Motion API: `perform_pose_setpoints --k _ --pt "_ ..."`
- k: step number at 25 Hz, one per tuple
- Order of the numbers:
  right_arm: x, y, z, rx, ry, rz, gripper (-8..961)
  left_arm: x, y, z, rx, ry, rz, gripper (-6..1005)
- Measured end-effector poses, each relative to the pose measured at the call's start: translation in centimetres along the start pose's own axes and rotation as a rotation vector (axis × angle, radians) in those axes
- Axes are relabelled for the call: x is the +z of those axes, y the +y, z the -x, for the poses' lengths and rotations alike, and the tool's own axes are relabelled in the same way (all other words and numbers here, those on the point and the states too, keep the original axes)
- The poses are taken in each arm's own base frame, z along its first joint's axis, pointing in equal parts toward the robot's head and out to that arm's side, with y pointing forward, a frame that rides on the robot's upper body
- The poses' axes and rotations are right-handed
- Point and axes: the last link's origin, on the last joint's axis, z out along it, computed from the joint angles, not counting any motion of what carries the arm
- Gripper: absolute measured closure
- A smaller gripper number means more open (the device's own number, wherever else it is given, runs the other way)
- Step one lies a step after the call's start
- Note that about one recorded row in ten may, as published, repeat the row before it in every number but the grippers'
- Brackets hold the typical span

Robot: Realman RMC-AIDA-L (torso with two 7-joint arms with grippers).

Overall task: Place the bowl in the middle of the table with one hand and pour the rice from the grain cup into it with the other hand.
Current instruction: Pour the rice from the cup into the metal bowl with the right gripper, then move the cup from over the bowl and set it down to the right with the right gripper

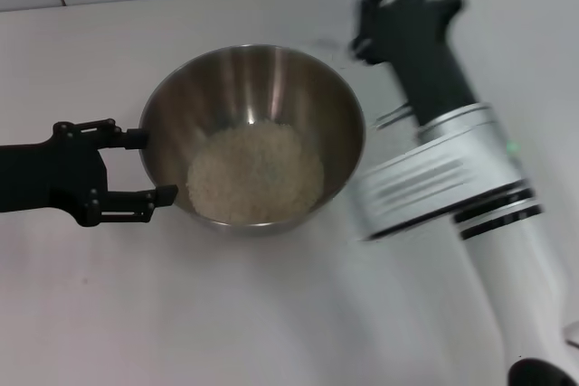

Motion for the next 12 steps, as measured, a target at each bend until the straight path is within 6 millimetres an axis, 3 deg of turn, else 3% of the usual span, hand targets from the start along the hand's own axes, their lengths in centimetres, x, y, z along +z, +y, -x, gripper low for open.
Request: perform_pose_setpoints --k 5,12 --pt "-0.5 -3.6 -4.7 0.480 0.042 -0.106 937 0.1 -0.1 -0.3 0.007 0.001 0.004 159" --pt "0.5 -4.9 -11.0 0.631 0.226 -0.027 937 0.5 0.0 -0.3 0.009 -0.003 0.013 159"
